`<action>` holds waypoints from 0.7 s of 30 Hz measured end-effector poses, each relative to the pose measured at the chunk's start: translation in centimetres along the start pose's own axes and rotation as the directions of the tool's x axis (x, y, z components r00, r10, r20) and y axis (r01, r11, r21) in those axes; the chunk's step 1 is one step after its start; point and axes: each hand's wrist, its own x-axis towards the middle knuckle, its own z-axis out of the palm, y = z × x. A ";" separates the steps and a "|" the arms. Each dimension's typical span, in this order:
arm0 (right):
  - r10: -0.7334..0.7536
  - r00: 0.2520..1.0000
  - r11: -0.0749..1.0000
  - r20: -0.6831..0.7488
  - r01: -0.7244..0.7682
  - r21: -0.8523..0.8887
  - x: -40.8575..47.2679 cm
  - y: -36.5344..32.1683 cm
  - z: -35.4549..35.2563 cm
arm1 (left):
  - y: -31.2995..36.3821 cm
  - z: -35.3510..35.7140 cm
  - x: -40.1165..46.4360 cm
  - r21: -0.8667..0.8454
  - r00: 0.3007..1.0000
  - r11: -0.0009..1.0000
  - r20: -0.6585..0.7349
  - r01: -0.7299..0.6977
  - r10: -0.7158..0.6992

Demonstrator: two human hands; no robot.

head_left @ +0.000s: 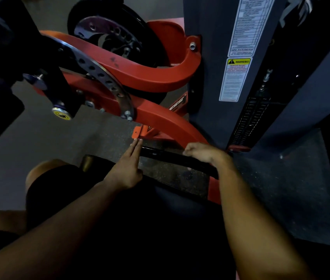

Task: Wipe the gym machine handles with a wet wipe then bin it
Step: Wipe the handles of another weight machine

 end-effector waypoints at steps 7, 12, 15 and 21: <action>-0.081 0.996 0.992 -0.047 0.085 0.090 -1.3 0.2 -0.4 | 0.0 -0.1 -0.1 -0.002 1.000 1.000 0.004 0.015 -0.015; -0.129 0.984 0.990 -0.121 0.121 -0.074 -0.1 -3.5 1.9 | 0.2 0.0 0.0 0.006 1.000 1.000 0.004 0.021 -0.021; -0.135 0.979 0.988 -0.151 0.121 -0.099 0.9 -6.4 3.8 | 0.2 0.0 0.1 0.005 1.000 1.000 0.002 0.022 -0.022; -0.303 0.904 0.951 -0.301 0.267 -0.155 1.8 -12.9 8.6 | 0.1 -0.2 0.2 -0.227 0.989 0.971 -0.110 0.073 -0.100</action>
